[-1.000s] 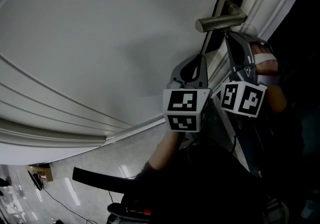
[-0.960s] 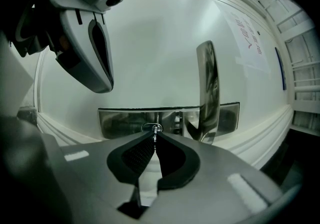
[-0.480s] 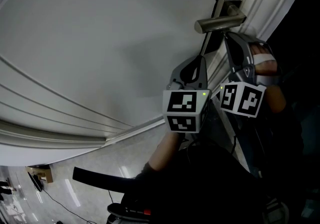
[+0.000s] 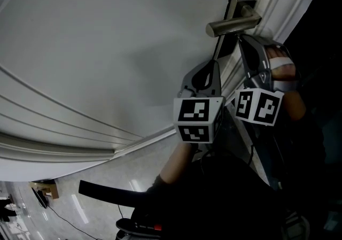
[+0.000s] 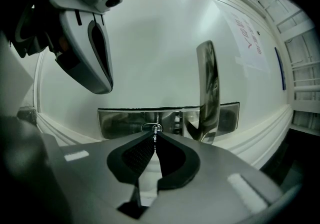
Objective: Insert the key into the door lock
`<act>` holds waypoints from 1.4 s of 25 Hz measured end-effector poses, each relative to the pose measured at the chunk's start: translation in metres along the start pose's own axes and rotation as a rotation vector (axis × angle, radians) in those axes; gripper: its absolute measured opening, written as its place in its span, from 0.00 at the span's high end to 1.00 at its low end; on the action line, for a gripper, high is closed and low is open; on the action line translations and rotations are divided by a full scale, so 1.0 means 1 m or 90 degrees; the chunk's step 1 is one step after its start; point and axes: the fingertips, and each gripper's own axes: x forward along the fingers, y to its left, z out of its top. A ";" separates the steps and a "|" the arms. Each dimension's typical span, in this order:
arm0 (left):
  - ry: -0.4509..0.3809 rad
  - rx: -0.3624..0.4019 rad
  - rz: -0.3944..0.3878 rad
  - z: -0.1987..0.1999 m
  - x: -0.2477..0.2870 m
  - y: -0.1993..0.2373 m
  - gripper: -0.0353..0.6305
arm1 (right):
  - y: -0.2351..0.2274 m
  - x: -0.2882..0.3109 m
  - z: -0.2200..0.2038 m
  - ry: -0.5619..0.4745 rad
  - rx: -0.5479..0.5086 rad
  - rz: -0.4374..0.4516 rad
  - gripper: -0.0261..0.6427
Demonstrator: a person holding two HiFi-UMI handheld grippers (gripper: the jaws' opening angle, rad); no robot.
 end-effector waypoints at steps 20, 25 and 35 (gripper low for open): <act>0.000 0.002 -0.005 0.002 0.002 0.000 0.95 | -0.002 0.000 0.003 -0.003 0.000 -0.003 0.94; -0.001 0.001 -0.005 0.003 0.002 0.000 0.95 | -0.002 0.000 0.002 -0.003 0.000 -0.004 0.94; -0.001 0.002 -0.007 0.002 0.002 0.000 0.95 | -0.002 0.000 0.002 -0.002 0.000 -0.003 0.94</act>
